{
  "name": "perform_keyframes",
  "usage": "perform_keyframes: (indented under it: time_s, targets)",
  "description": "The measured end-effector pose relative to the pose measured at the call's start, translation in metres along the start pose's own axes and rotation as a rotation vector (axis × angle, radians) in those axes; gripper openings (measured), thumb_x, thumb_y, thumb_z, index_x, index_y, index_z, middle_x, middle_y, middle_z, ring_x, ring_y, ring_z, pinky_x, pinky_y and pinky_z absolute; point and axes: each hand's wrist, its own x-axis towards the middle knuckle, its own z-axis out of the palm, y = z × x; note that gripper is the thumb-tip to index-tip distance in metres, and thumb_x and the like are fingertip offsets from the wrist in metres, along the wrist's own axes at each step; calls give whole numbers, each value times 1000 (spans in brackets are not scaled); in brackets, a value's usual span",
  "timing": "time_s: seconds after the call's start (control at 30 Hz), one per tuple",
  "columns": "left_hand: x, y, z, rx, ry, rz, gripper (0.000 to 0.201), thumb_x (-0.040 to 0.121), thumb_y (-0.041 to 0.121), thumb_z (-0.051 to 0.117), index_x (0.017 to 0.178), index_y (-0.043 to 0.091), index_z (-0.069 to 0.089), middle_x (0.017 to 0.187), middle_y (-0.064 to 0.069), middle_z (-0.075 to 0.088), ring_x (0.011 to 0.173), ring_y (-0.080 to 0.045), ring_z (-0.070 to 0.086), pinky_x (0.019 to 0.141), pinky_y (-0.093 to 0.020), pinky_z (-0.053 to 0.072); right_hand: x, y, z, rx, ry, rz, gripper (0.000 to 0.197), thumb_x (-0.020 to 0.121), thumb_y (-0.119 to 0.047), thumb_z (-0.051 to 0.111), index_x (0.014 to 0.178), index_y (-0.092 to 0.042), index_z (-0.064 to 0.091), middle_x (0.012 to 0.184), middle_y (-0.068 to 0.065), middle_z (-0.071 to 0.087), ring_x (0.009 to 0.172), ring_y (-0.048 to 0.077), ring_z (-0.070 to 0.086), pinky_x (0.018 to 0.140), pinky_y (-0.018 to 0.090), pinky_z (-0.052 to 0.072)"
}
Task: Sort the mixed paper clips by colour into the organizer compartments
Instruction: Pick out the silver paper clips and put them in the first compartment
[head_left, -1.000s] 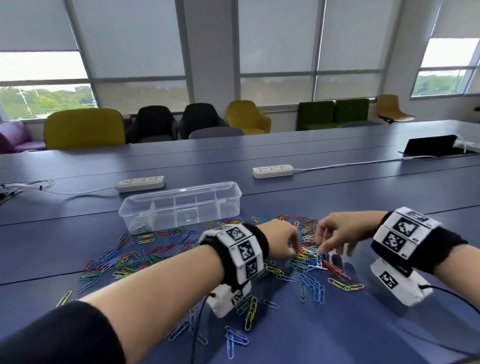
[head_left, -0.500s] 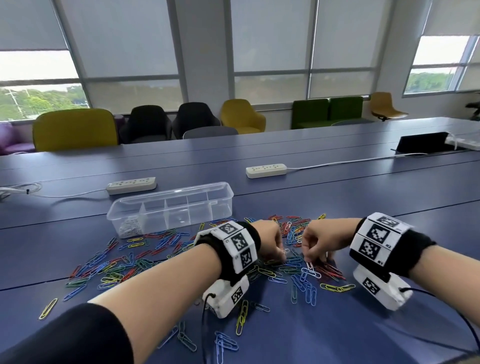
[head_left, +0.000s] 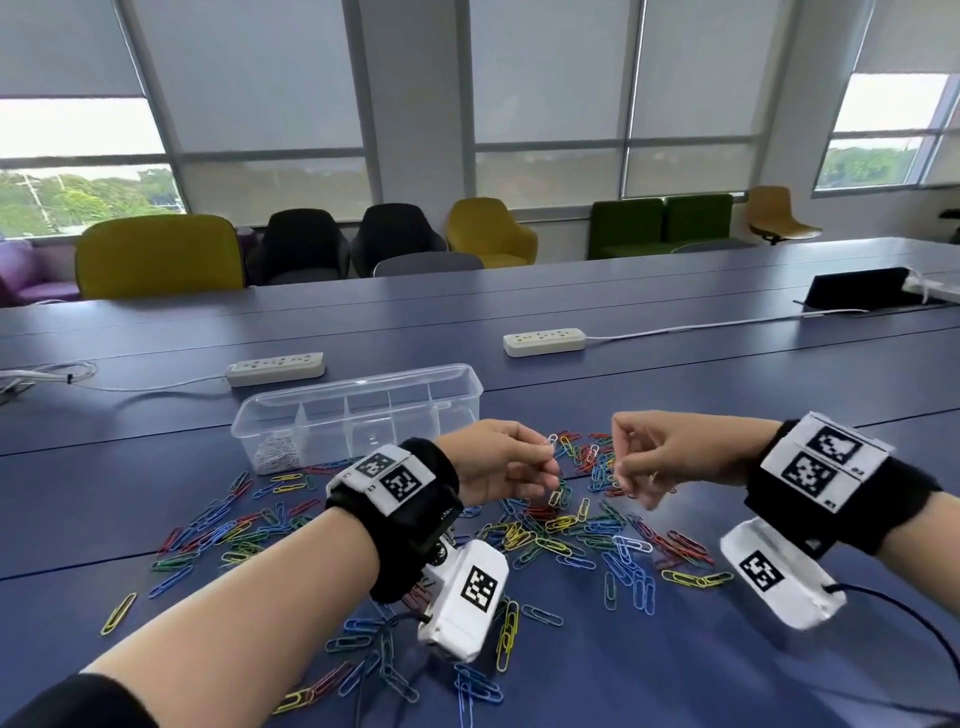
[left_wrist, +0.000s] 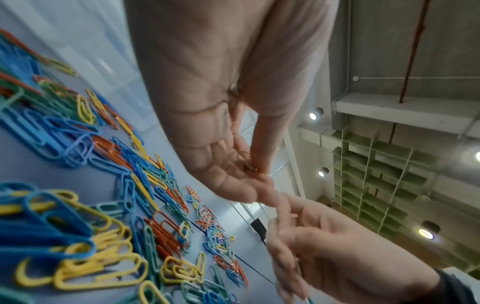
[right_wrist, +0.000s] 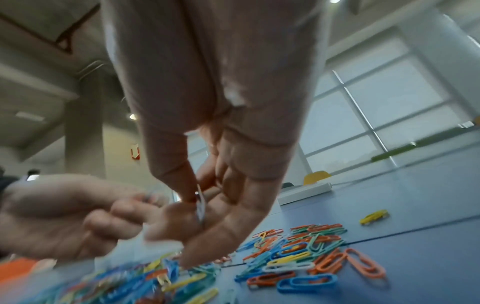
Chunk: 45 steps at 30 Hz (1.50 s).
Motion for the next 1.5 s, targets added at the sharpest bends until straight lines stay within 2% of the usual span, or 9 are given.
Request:
perform_keyframes:
  time_s: [0.23, 0.43, 0.57, 0.73, 0.97, 1.13, 1.2, 1.33, 1.5]
  targets:
    - [0, -6, -1, -146, -43, -40, 19, 96, -3, 40, 94, 5, 57, 72, -6, 70, 61, -13, 70, 61, -21, 56, -7, 3, 18, -672, -175, 181, 14, 87, -33, 63, 81, -25, 54, 63, -12, 46, 52, -1, 45, 47, 10, 32]
    - [-2, -6, -4, -350, -31, -130, 32, 94, 0, 28, 97, -2, 59, 81, -15, 70, 70, -22, 71, 70, -28, 57, -3, 3, 23, -727, -210, 188, 22, 90, -24, 56, 69, -25, 47, 65, -10, 46, 55, 1, 42, 54, 14, 33]
    - [-1, -6, -6, -378, 26, -150, 33, 98, 17, 36, 83, 1, 60, 68, -12, 66, 59, -20, 68, 60, -27, 57, -4, -1, 19, -101, -89, 262, 16, 90, -19, 39, 75, -17, 35, 66, -1, 34, 50, 9, 24, 43, 17, 22]
    - [10, 0, -2, -290, 110, -162, 29, 99, 18, 33, 73, 13, 45, 52, 3, 42, 38, -6, 41, 39, -14, 38, -2, 8, -6, 683, -30, 103, 14, 65, -13, 52, 68, -16, 38, 62, 1, 38, 47, 9, 22, 41, 19, 20]
    - [36, 17, 3, 34, 166, -170, 28, 100, 6, 25, 93, 9, 52, 52, 5, 28, 38, -6, 22, 39, -15, 19, 9, 17, -21, 1004, -30, 8, 25, 54, -5, 61, 67, -13, 41, 64, 2, 42, 46, 10, 33, 40, 18, 30]
    - [61, 22, 4, 739, 229, -85, 25, 94, 12, 53, 113, 2, 64, 49, -8, 56, 44, -9, 32, 38, -14, 30, 31, 18, -25, 856, 87, 126, 27, 89, -29, 52, 70, -18, 37, 61, -3, 37, 45, 6, 27, 39, 15, 23]
    - [65, 21, 5, 897, 184, -55, 24, 92, 9, 55, 113, 7, 66, 72, -7, 67, 48, -6, 39, 38, -8, 34, 41, 17, -25, 737, 105, 129, 30, 97, -29, 44, 71, -18, 34, 60, -3, 31, 42, 4, 25, 38, 13, 22]
    - [80, 13, 0, 1185, 156, -69, 24, 85, 11, 65, 109, 12, 68, 122, -3, 63, 94, -11, 54, 80, -22, 42, 61, 13, -24, 402, 117, 153, 26, 102, -12, 33, 76, -16, 35, 61, 1, 28, 38, 2, 26, 36, 12, 19]
    - [87, 14, -4, 1284, 178, -61, 21, 87, 10, 61, 106, 10, 70, 116, -6, 66, 86, -10, 51, 73, -22, 42, 80, 8, -25, -245, 139, 192, 28, 100, -18, 38, 111, -9, 63, 73, -3, 48, 57, 9, 40, 53, 17, 35]
